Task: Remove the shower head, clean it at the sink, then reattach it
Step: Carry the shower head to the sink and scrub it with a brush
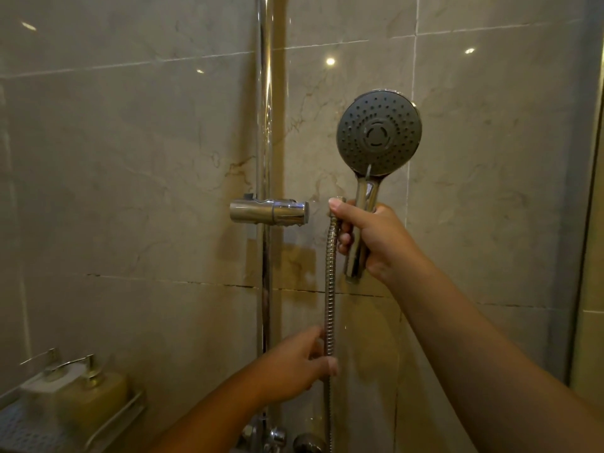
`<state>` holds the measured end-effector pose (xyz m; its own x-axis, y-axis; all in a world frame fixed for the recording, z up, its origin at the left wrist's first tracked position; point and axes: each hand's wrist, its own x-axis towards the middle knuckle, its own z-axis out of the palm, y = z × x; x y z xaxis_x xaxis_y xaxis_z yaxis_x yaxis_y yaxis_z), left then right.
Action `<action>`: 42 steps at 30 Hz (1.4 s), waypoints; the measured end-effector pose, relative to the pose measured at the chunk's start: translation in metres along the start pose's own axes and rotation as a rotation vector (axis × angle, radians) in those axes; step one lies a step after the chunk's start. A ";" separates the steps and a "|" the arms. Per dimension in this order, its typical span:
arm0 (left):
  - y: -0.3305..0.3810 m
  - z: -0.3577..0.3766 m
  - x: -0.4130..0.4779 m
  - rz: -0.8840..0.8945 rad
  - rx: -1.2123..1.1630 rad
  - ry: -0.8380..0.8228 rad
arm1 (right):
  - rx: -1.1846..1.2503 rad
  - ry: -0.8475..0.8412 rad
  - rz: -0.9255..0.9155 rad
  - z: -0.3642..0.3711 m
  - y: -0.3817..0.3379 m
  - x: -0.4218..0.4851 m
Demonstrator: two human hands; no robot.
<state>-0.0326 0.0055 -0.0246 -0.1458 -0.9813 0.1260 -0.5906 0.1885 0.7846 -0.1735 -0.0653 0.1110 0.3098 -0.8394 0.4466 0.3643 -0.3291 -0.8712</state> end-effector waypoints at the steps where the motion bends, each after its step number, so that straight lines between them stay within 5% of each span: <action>1: 0.001 0.000 0.001 0.005 -0.010 0.010 | -0.028 0.002 -0.009 0.003 -0.003 0.002; 7: 0.000 -0.002 0.005 0.042 -0.079 0.111 | -0.243 0.009 -0.078 0.017 -0.020 0.016; 20: -0.008 -0.018 0.007 0.003 -0.034 0.268 | -0.279 0.027 -0.135 0.050 -0.051 0.054; 42: -0.053 0.000 0.004 -0.087 0.054 0.197 | -0.562 -0.051 -0.096 0.041 -0.031 0.036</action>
<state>-0.0018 -0.0080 -0.0662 0.0618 -0.9818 0.1796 -0.6365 0.0999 0.7648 -0.1373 -0.0677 0.1624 0.3456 -0.7770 0.5262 -0.1254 -0.5940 -0.7946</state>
